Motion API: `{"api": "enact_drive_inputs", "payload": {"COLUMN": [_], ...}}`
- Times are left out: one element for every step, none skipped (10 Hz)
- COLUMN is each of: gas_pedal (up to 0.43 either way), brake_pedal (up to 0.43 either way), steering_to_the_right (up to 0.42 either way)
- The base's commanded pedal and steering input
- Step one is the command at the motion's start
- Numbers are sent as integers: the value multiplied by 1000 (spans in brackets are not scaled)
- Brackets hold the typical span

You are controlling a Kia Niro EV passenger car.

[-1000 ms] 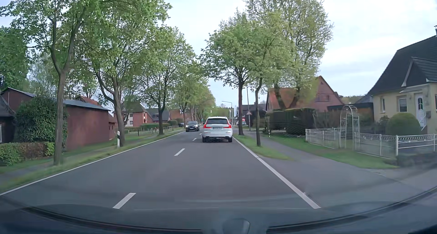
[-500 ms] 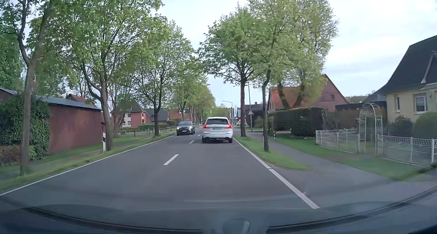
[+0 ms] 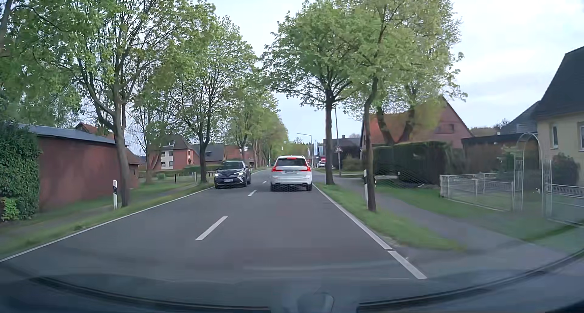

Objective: Follow the waypoints while adhering to traffic rules and regulations

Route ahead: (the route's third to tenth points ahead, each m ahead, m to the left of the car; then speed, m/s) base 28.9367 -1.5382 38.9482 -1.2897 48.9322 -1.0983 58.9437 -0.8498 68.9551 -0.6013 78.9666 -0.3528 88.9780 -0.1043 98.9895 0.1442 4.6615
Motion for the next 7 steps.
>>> {"api": "enact_drive_inputs", "payload": {"gas_pedal": [28,28,28,28,28,28,0], "brake_pedal": [0,0,0,0,0,0,0], "steering_to_the_right": [-12,-11,-12,-11,-11,-11,-10]}}
